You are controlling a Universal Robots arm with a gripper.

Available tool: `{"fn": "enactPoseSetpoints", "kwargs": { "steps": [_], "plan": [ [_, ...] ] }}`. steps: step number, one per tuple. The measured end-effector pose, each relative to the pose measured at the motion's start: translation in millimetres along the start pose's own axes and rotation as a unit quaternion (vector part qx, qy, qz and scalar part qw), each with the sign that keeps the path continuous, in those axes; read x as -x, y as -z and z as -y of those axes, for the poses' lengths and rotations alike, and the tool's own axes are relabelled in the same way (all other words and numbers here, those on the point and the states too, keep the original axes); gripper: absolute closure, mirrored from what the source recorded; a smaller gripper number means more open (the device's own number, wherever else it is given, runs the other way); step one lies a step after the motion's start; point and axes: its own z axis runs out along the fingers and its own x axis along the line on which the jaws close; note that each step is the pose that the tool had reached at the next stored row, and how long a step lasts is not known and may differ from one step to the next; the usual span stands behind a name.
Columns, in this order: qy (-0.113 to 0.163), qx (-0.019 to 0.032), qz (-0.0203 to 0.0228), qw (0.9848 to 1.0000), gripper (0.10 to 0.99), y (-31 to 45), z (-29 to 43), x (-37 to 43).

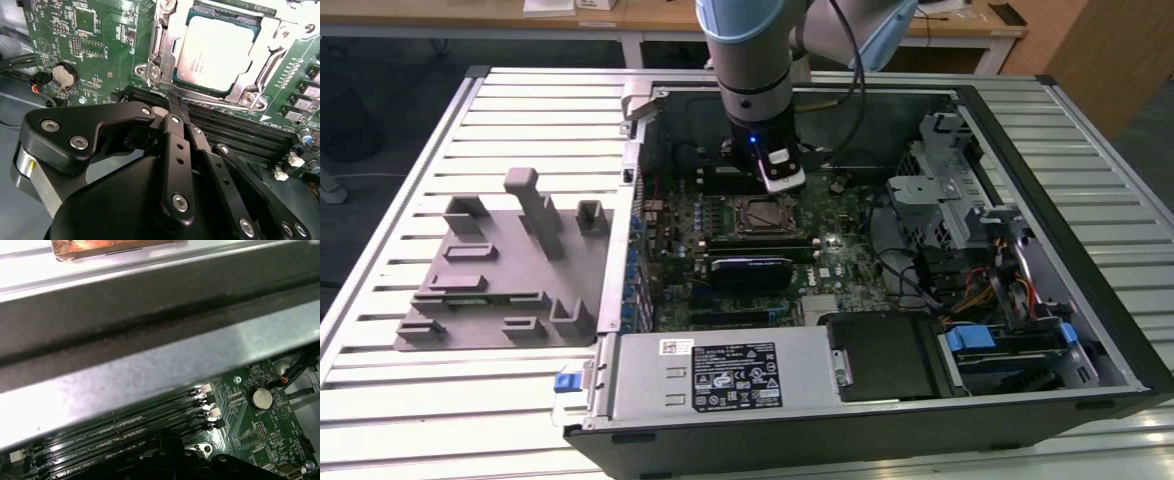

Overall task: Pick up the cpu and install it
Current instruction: 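Install the first cpu locking lever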

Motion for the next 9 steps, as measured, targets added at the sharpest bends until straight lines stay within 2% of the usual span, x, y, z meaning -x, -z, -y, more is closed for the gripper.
{"fn": "enactPoseSetpoints", "kwargs": {
  "steps": [9],
  "plan": [
    [0.004,-0.002,-0.0002,1.0,0.98,-0.4,2.2,0.5]
  ]
}}
